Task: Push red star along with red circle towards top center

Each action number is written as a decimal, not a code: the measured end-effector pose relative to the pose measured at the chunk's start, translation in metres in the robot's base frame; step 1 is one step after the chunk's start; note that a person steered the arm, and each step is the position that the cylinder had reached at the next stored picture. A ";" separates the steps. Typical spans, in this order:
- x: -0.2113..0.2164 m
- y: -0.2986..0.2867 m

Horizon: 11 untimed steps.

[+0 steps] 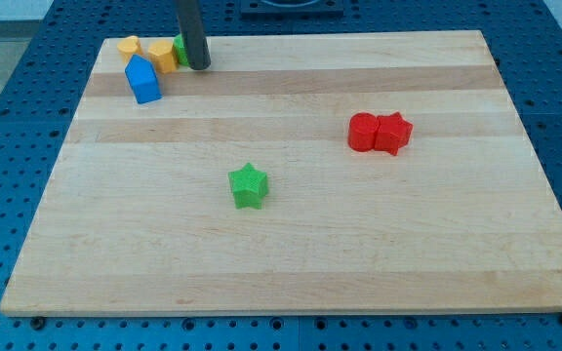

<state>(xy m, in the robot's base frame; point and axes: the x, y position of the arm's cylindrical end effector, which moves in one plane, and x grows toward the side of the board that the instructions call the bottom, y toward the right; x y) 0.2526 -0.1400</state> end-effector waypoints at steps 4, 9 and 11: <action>0.052 0.162; 0.151 0.300; 0.165 0.265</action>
<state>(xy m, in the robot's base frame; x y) 0.4172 0.1249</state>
